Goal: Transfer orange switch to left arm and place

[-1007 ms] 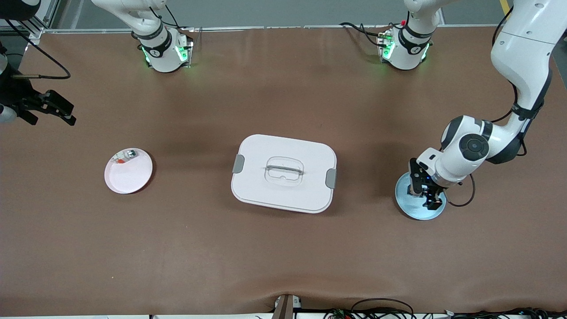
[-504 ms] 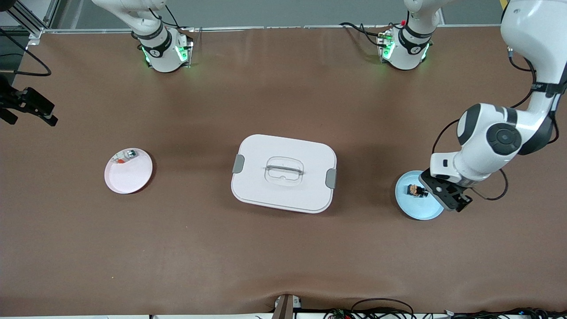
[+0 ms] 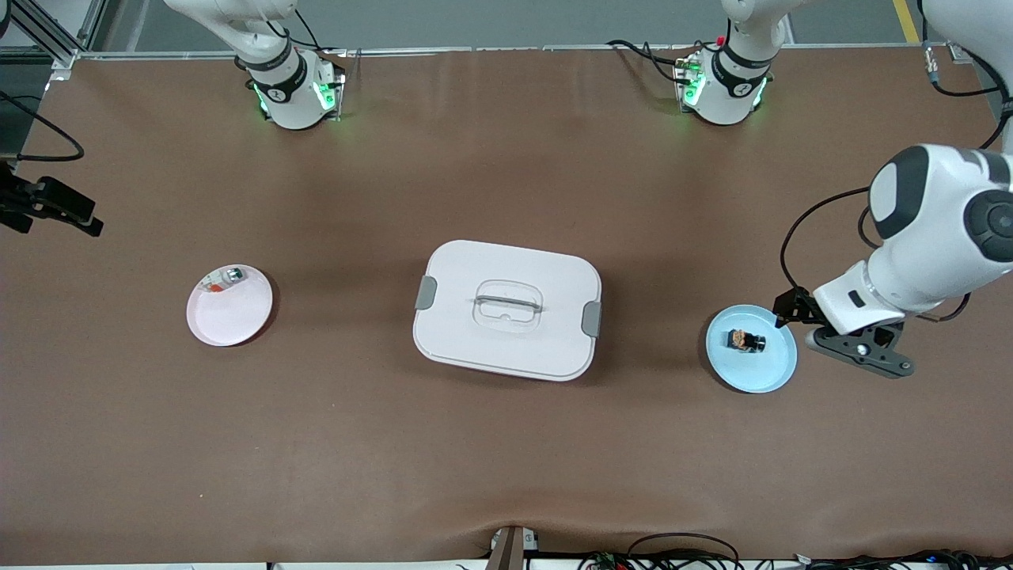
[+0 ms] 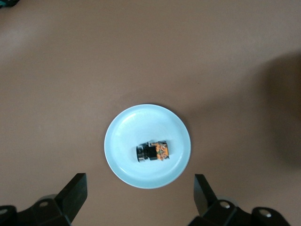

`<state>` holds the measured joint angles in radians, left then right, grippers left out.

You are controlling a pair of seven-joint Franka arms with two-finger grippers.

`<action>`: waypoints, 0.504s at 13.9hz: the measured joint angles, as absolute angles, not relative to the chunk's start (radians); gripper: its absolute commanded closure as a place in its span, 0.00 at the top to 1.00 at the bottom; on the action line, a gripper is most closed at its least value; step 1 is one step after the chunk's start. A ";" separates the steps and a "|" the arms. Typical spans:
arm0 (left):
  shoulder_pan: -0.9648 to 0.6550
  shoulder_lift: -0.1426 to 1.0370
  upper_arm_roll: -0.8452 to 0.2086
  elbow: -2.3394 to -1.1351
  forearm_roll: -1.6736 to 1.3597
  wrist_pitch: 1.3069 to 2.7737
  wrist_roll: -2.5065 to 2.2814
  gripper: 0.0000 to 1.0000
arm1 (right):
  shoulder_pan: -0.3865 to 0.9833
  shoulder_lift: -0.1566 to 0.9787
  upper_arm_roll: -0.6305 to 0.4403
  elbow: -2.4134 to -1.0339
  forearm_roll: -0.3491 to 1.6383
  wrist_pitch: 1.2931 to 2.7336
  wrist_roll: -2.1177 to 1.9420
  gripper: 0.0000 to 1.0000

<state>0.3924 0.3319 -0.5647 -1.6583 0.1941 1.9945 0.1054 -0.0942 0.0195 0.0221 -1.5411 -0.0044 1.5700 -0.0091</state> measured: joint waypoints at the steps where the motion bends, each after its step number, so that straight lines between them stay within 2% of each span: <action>1: 0.392 0.318 -0.579 -1.631 0.193 1.944 0.042 1.00 | -0.095 0.020 0.022 -1.539 -0.004 1.560 -0.009 1.00; 5: 0.391 0.275 -0.611 -1.512 0.193 1.744 -0.101 1.00 | -0.096 0.019 0.022 -1.533 -0.004 1.557 -0.009 1.00; 7: 0.382 0.261 -0.610 -1.472 0.192 1.699 -0.105 1.00 | -0.096 0.020 0.022 -1.532 -0.004 1.557 -0.009 1.00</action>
